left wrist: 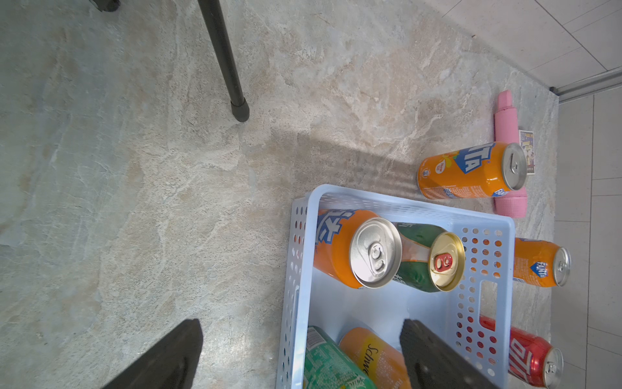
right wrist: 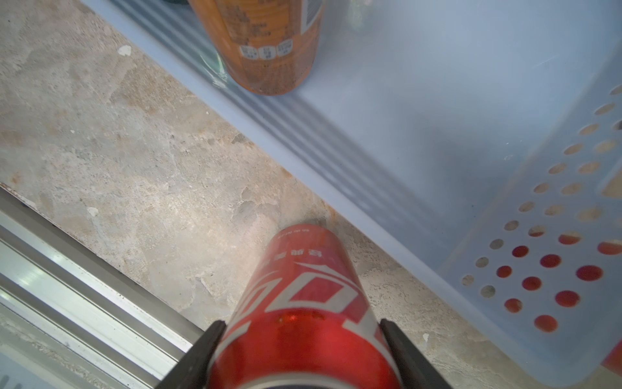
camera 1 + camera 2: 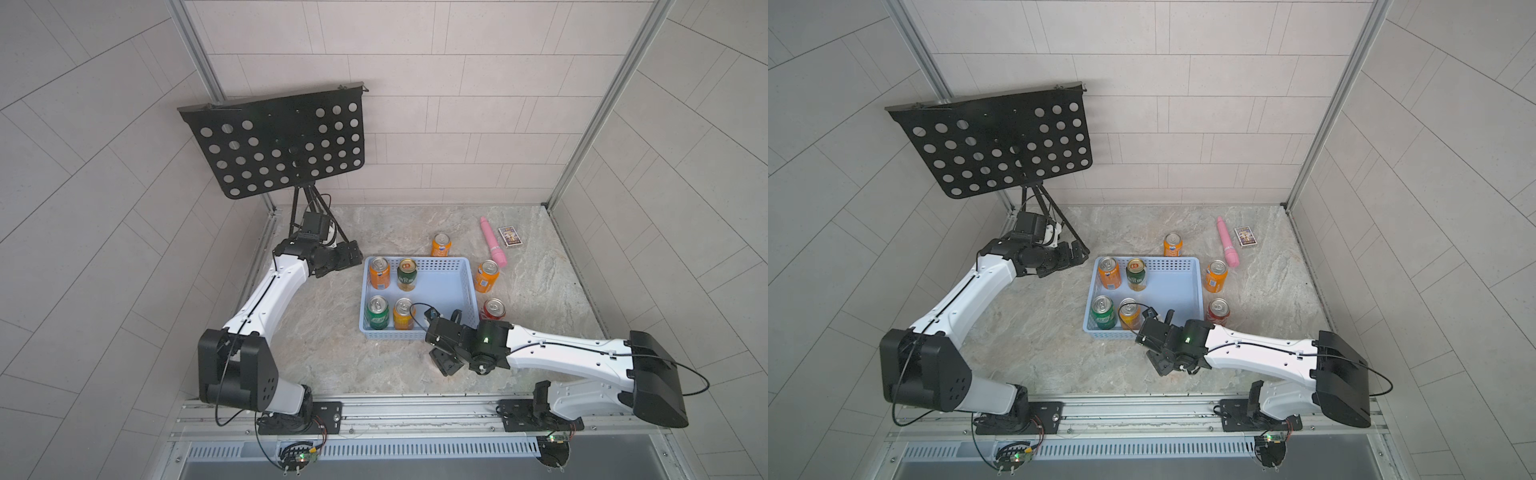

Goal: Take out the drinks from the basket
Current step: Place the drink at the center of the board.

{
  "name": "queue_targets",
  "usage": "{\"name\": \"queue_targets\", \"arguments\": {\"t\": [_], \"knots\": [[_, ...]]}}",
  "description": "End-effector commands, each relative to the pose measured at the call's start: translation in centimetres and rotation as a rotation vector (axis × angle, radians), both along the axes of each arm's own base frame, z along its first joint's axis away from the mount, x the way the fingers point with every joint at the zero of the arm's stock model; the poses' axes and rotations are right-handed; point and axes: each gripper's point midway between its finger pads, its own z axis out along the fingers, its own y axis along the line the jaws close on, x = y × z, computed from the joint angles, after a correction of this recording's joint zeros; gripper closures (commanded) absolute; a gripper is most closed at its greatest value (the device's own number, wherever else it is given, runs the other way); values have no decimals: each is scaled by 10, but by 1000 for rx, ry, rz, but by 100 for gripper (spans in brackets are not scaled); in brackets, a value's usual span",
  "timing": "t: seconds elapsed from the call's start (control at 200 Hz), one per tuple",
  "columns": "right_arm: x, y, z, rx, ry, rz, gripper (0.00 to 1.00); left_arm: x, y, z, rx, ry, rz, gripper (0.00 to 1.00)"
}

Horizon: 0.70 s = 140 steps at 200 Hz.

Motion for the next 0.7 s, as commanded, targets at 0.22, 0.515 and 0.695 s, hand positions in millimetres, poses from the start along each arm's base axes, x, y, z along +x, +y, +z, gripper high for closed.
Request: {"name": "queue_targets", "arguments": {"t": [0.22, 0.515, 0.695], "knots": [[7, 0, 30, 9, -55, -16, 18, -5, -1, -5, -3, 27, -7, 0], [23, 0, 76, 67, -168, -46, 7, -6, -3, 0, -11, 18, -18, 0], [51, -3, 129, 212, -172, -139, 5, -18, -13, 4, -58, 38, -71, 0]]}}
